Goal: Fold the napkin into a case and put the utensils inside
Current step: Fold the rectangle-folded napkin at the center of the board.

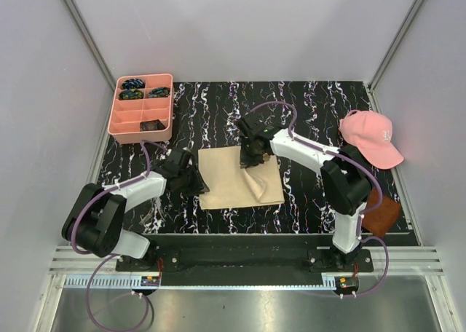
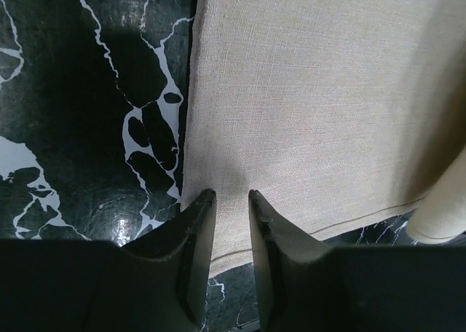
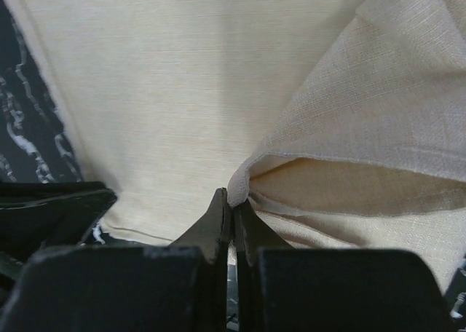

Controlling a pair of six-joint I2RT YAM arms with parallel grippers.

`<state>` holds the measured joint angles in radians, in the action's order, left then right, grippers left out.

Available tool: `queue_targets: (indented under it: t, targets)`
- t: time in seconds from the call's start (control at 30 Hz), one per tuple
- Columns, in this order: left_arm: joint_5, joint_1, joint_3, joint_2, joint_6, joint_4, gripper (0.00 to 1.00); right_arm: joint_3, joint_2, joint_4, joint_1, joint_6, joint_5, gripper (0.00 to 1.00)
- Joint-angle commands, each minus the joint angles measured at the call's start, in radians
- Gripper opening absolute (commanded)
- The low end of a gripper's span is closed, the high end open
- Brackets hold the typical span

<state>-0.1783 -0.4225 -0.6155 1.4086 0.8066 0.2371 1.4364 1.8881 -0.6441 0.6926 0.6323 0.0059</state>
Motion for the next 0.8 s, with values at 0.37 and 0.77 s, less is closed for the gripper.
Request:
queue_targets:
  t: [0.37, 0.77]
  targets:
    - [0.036, 0.005, 0.054, -0.002, -0.01, -0.101, 0.29, 0.222, 0.178, 0.047, 0.087, 0.11, -0.13, 0.0]
    - [0.037, 0.002, 0.079, -0.014, -0.001, -0.11, 0.29, 0.266, 0.209, 0.057, 0.096, 0.162, -0.15, 0.0]
